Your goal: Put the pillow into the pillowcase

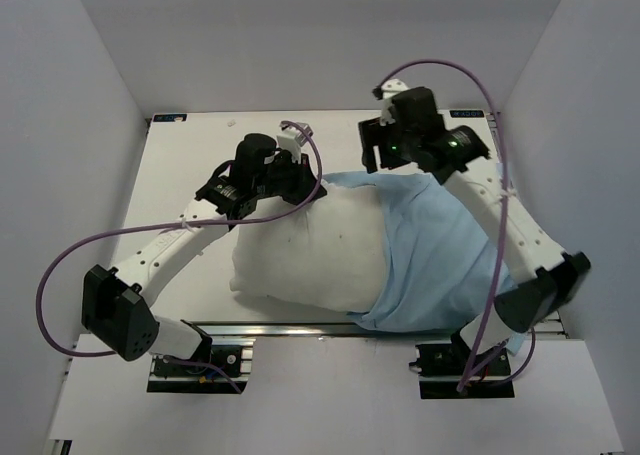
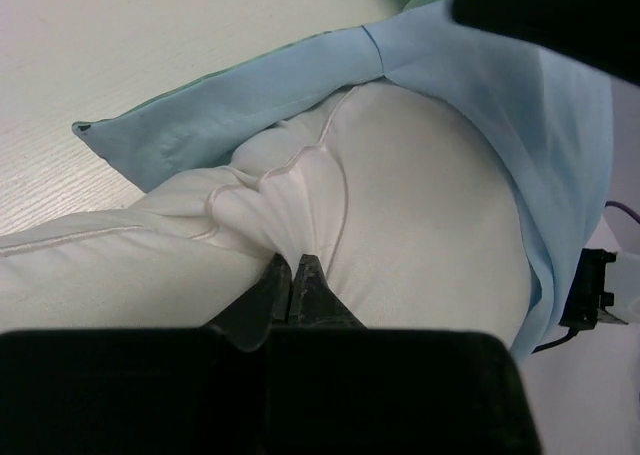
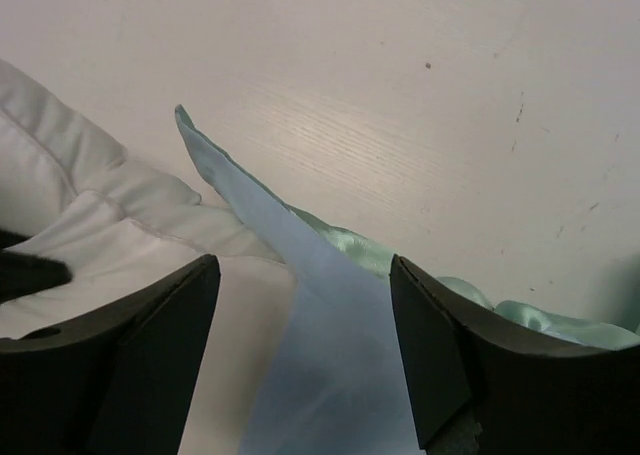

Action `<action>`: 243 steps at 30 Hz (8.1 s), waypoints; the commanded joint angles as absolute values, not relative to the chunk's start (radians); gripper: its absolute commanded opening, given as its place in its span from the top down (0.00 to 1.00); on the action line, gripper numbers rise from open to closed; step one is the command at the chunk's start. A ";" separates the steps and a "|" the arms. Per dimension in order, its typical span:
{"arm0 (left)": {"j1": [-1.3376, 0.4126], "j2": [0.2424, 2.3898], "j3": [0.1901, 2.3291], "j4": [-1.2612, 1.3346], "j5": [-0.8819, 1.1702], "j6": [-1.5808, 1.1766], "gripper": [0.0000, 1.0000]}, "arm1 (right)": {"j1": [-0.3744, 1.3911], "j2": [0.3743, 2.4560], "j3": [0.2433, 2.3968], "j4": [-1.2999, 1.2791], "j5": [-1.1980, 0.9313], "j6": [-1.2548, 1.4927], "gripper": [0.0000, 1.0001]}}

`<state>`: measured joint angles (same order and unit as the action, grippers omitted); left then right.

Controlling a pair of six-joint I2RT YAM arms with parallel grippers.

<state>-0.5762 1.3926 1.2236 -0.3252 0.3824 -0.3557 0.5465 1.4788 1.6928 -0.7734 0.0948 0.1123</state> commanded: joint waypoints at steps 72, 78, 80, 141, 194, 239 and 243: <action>-0.692 1.416 1.253 -0.173 -0.475 -0.534 0.02 | 0.496 1.948 2.235 -0.693 -0.355 0.304 0.11; -0.683 1.330 1.255 -0.360 -0.477 -0.431 0.02 | 0.483 1.654 1.950 -0.767 -0.260 0.216 0.11; -0.681 1.315 1.278 -0.455 -0.500 -0.449 0.02 | 0.485 1.513 1.754 -0.732 -0.226 0.232 0.11; -0.684 1.537 1.344 -0.286 0.076 0.046 1.00 | 0.451 1.448 1.233 -0.618 -0.072 0.113 0.11; -0.801 1.399 1.117 -0.265 0.014 -0.408 0.22 | 0.604 1.217 1.235 -0.700 -0.347 0.016 0.11; -0.477 2.192 2.112 -0.507 0.456 -0.453 1.00 | 0.258 1.531 1.663 -0.615 0.219 0.078 0.11; -0.449 2.097 2.140 -0.300 0.442 -0.371 1.00 | 0.258 1.537 1.680 -0.536 0.222 0.067 0.11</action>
<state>-0.4625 2.2726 2.1185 -0.5236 0.3878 -0.4538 0.2619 1.5291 1.6421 -0.6460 0.2291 0.0895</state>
